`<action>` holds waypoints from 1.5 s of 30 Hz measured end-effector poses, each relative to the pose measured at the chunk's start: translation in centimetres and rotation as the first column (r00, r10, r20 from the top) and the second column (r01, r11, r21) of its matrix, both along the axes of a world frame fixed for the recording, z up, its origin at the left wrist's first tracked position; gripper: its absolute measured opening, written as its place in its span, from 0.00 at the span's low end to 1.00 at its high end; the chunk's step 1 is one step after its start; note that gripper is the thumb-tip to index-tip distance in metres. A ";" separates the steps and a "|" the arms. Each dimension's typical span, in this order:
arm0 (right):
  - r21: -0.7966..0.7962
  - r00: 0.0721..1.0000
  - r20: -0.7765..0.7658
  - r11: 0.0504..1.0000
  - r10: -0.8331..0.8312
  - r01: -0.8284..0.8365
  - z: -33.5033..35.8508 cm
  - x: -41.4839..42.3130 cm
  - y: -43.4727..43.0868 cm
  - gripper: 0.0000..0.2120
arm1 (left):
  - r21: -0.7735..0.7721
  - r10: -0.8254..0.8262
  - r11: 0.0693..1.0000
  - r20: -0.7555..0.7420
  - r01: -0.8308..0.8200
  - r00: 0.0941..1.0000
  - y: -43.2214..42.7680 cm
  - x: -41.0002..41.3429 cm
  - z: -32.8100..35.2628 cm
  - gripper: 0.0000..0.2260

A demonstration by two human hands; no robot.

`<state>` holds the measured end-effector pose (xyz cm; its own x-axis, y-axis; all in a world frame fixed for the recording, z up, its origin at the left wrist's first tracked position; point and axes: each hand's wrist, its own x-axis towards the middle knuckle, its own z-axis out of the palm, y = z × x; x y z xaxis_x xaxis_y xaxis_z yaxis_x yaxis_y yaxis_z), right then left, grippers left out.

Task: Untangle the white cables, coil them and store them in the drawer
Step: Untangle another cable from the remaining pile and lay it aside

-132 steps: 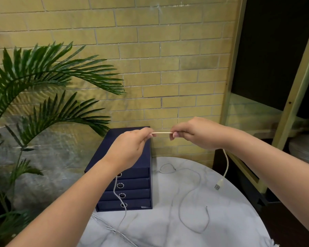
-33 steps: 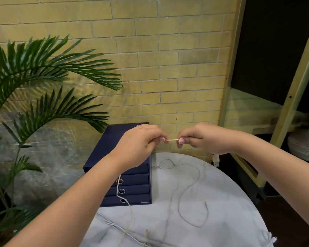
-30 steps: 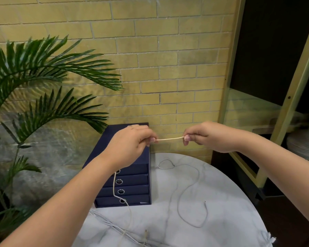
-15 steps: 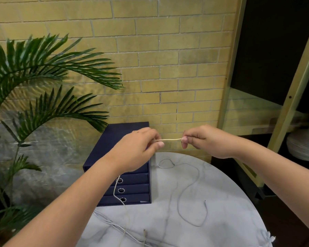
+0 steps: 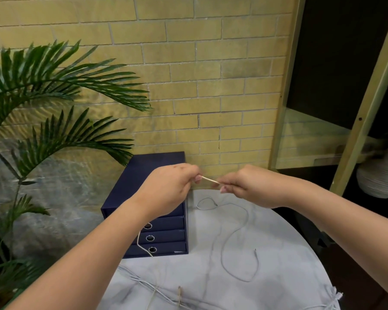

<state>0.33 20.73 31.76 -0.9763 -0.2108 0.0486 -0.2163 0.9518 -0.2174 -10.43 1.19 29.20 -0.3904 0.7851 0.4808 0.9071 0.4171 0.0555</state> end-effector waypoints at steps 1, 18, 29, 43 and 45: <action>-0.016 1.000 -0.007 1.000 -0.005 0.005 0.0 0.1 0.4 0.11 | -0.008 0.010 1.000 0.013 -0.010 1.000 -0.2 0.0 0.0 0.19; 0.018 0.999 -0.005 0.999 -0.046 0.046 -0.9 0.6 0.8 0.13 | -0.017 0.029 0.999 0.113 -0.027 0.993 0.9 0.2 0.4 0.09; -0.172 0.998 0.062 0.985 -0.007 0.018 0.0 0.4 2.3 0.13 | -0.071 -0.050 0.996 0.039 0.052 0.998 -0.1 0.7 0.1 0.11; -0.097 0.992 -0.072 0.991 -0.100 0.093 -0.8 0.3 2.7 0.10 | 0.033 -0.058 0.998 0.080 0.055 0.995 -0.2 0.0 -0.1 0.10; -0.056 0.991 -0.094 0.994 -0.096 0.091 -1.1 0.4 2.9 0.10 | 0.033 -0.069 0.997 0.045 0.068 0.997 -0.2 0.1 -0.4 0.10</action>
<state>0.73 23.65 30.63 -0.9819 -0.1136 0.1519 -0.1492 0.9570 -0.2486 -10.36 0.96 28.82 -0.3587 0.7957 0.4881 0.9297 0.3515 0.1103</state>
